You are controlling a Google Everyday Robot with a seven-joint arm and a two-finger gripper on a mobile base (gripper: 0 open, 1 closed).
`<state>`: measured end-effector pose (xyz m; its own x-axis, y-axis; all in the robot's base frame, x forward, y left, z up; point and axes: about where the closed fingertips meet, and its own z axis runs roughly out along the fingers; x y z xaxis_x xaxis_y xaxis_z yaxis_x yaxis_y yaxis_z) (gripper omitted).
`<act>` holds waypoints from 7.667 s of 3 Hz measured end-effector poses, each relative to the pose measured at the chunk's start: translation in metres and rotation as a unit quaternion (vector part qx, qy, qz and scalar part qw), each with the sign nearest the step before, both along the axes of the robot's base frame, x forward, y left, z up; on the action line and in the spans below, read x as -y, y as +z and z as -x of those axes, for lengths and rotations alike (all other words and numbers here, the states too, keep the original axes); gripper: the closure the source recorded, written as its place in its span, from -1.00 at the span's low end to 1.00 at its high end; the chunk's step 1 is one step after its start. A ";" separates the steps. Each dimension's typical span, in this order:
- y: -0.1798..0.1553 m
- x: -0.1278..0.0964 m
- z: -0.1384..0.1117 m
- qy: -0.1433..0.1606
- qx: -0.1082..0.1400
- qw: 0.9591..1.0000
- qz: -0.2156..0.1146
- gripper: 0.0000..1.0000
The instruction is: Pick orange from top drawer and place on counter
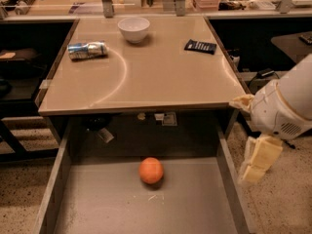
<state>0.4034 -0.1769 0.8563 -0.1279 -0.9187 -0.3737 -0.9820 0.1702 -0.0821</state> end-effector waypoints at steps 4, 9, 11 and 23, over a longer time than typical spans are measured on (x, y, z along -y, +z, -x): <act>-0.094 -0.038 -0.007 0.051 -0.009 0.992 -0.118 -1.00; -0.231 -0.166 -0.046 0.100 -0.007 0.941 -0.323 -1.00; -0.245 -0.182 -0.044 0.113 -0.018 0.940 -0.322 -0.62; 0.057 -0.144 -0.263 -0.003 0.239 0.949 -0.205 1.00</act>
Offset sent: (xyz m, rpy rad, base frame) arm 0.0001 0.0206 -0.0529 0.1254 0.0006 0.0745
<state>0.6665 -0.0328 0.9129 0.1422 -0.6836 -0.7159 -0.8479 0.2890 -0.4444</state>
